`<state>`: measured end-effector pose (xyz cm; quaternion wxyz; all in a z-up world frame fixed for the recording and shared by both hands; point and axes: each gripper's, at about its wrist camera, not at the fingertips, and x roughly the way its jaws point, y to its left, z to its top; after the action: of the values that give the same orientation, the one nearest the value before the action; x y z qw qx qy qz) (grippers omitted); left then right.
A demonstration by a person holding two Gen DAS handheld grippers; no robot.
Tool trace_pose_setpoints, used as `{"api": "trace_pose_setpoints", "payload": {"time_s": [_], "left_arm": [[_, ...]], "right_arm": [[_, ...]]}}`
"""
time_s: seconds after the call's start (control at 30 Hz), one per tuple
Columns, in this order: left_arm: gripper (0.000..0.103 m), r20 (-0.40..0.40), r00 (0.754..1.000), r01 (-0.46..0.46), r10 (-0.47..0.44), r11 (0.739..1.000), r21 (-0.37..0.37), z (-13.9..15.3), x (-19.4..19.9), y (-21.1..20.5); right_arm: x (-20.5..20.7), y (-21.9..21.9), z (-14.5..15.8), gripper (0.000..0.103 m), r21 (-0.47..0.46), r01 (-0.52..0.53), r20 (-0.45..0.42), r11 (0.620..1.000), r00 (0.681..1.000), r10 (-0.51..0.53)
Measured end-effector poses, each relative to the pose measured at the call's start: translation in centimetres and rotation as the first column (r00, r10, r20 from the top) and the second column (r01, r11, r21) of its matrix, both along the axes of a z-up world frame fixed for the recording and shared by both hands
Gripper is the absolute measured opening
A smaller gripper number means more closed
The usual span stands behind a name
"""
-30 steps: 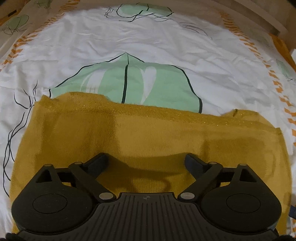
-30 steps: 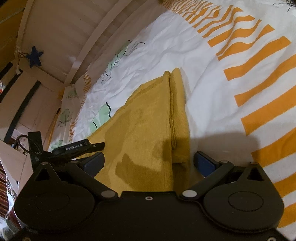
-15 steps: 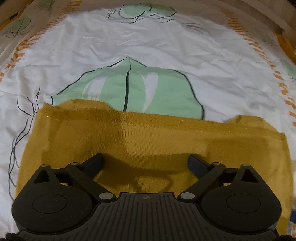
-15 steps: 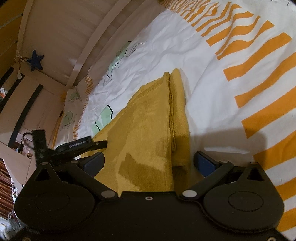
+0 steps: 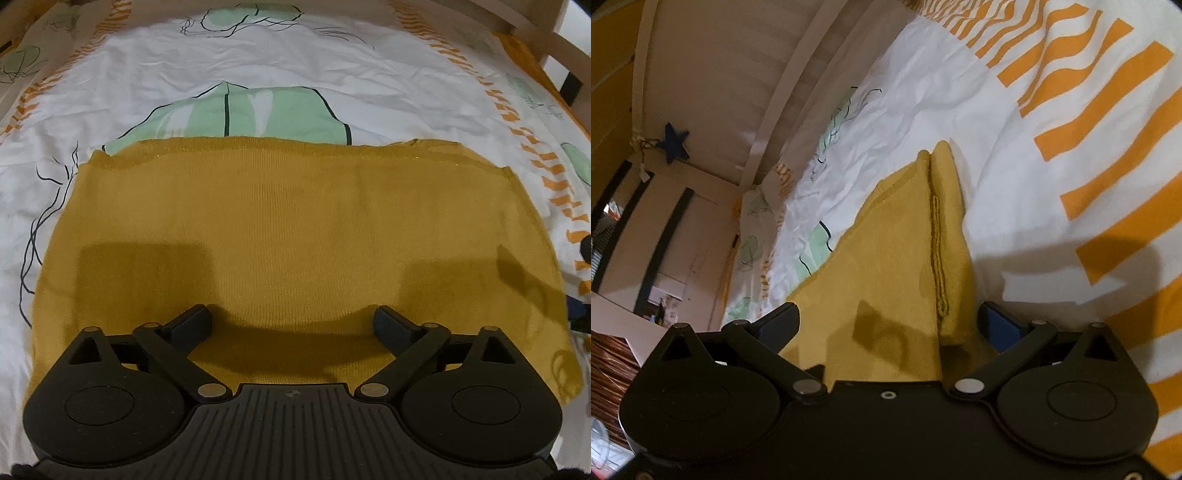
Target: Fold small clothes
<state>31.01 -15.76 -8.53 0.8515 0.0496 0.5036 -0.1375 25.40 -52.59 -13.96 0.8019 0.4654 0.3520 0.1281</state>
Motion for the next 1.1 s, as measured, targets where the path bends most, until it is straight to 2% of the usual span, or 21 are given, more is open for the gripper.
{"api": "trace_pose_setpoints", "payload": {"time_s": [0.2, 0.27, 0.37, 0.53, 0.7, 0.77, 0.83, 0.87, 1.1], "left_arm": [[0.102, 0.007, 1.000, -0.008, 0.008, 1.000, 0.005, -0.1, -0.5, -0.2], [0.102, -0.031, 0.999, 0.009, -0.009, 1.000, -0.001, 0.2, -0.4, 0.1], [0.099, -0.082, 0.997, -0.012, 0.009, 0.999, -0.042, 0.6, -1.4, 1.1], [0.099, -0.073, 0.997, 0.008, -0.011, 0.999, -0.050, 0.3, -4.5, 2.0], [0.101, -0.068, 0.997, 0.039, -0.042, 0.998, -0.046, -0.3, -4.3, 1.9], [0.099, -0.076, 0.997, 0.023, -0.029, 0.996, -0.081, 0.0, -4.0, 2.5], [0.087, -0.067, 0.998, -0.001, -0.006, 0.994, -0.107, 0.5, -3.8, 3.5], [0.086, -0.059, 0.998, -0.014, 0.007, 0.994, -0.109, 0.8, -3.6, 4.0], [0.086, -0.002, 0.994, -0.105, 0.106, 0.988, -0.117, 3.5, -2.7, 9.9]], "right_arm": [[0.8, -0.1, -0.2, 0.103, 0.024, -0.016, 0.032, 1.000, 0.999, 0.015], [0.9, 0.0, -0.3, 0.103, 0.026, -0.016, 0.042, 1.000, 0.999, 0.014], [0.9, 0.2, -0.2, 0.103, 0.008, -0.030, 0.056, 1.000, 0.998, 0.029], [1.0, 0.2, -0.2, 0.103, 0.010, -0.032, 0.060, 0.999, 0.998, 0.031], [1.1, 0.0, -0.3, 0.103, 0.021, -0.037, 0.060, 0.999, 0.998, 0.036], [1.2, 0.0, -0.3, 0.103, 0.020, -0.047, 0.064, 0.999, 0.997, 0.045], [1.2, 0.0, -0.3, 0.103, 0.017, -0.052, 0.070, 0.998, 0.996, 0.051], [1.2, 0.1, -0.3, 0.103, 0.014, -0.053, 0.071, 0.998, 0.996, 0.052], [1.4, 0.8, 0.1, 0.103, -0.041, -0.082, 0.081, 0.996, 0.993, 0.085]]}}
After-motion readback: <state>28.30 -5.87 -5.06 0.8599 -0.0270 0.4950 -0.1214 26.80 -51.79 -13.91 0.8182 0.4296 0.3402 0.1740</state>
